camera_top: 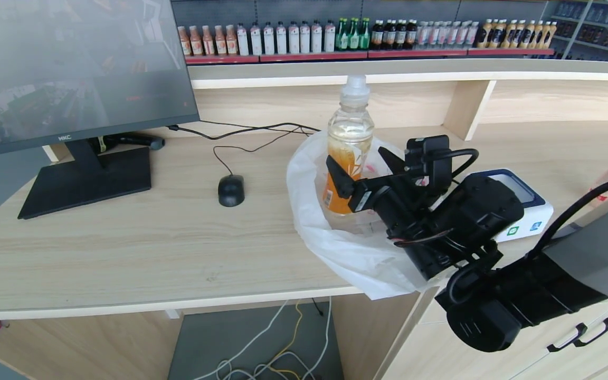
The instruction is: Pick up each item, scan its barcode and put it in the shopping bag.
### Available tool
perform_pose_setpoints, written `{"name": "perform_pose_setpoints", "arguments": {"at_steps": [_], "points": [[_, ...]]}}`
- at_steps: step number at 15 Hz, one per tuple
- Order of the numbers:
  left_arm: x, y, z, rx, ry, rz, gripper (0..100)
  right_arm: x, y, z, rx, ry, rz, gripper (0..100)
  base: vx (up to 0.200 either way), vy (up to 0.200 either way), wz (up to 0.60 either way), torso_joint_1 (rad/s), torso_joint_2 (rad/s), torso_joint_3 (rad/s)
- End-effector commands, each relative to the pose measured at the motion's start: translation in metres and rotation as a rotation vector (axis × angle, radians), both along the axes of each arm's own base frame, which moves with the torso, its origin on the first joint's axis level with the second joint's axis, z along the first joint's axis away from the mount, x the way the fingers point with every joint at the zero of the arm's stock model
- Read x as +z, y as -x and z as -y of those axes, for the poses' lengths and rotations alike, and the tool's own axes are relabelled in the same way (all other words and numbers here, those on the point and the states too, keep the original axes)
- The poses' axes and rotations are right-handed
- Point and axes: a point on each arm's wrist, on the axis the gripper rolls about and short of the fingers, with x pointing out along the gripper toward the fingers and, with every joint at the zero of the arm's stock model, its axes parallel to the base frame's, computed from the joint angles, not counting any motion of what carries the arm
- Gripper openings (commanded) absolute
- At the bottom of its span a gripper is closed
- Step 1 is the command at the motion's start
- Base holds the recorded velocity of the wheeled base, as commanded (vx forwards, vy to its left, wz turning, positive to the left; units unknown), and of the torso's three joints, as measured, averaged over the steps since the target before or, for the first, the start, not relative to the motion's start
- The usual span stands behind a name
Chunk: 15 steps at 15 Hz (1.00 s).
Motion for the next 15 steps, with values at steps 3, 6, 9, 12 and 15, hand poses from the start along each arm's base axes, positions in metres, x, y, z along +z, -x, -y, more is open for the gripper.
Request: {"name": "perform_pose_setpoints", "arguments": {"at_steps": [3,6,9,12,15], "points": [[0.0,0.0,0.0,0.0,-0.001,0.0,100,0.009,0.026,0.01,0.058,-0.041,-0.033,100,-0.067,0.0,0.0,-0.001,0.0,0.001],[0.0,0.0,0.0,0.0,0.002,0.0,100,0.015,0.03,0.011,0.084,-0.044,-0.015,100,-0.2,0.0,0.0,0.005,0.0,0.004],[0.0,0.0,0.0,0.0,0.0,0.0,100,0.019,0.034,0.014,0.085,-0.048,-0.008,100,-0.067,0.0,0.0,0.002,0.0,0.004],[0.0,0.0,0.0,0.0,0.0,0.0,100,0.016,0.035,0.015,0.085,-0.042,-0.02,100,0.0,0.0,0.0,0.0,0.0,0.0],[0.0,0.0,0.0,0.0,-0.001,0.002,100,0.011,0.032,0.013,0.085,-0.035,-0.032,100,0.0,-0.067,0.0,0.002,0.0,-0.001]]}}
